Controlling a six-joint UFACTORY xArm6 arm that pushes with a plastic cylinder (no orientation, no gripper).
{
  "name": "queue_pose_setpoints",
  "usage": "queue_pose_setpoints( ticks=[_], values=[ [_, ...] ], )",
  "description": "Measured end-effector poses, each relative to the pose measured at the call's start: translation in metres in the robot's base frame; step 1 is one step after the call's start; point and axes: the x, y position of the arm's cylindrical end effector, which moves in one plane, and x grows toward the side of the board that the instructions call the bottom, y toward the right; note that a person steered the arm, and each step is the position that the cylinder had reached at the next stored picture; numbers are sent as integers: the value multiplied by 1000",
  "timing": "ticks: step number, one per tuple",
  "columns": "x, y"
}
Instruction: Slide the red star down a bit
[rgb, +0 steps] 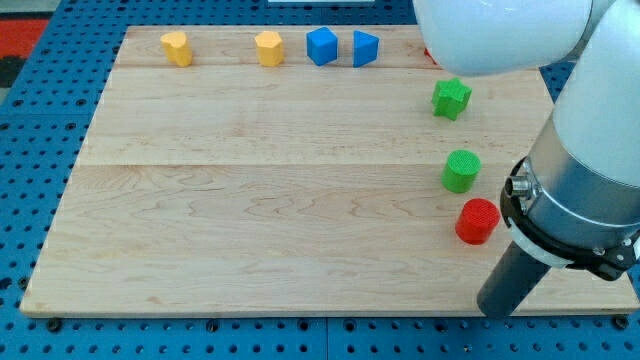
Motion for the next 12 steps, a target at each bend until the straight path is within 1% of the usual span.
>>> queue_pose_setpoints(
  ticks=[2,3,5,6,8,9,11,12],
  values=[
    [0,6],
    [-1,40],
    [-12,72],
    [-13,112],
    [-35,154],
    [-105,147],
    [-271,143],
    [-342,143]
  ],
)
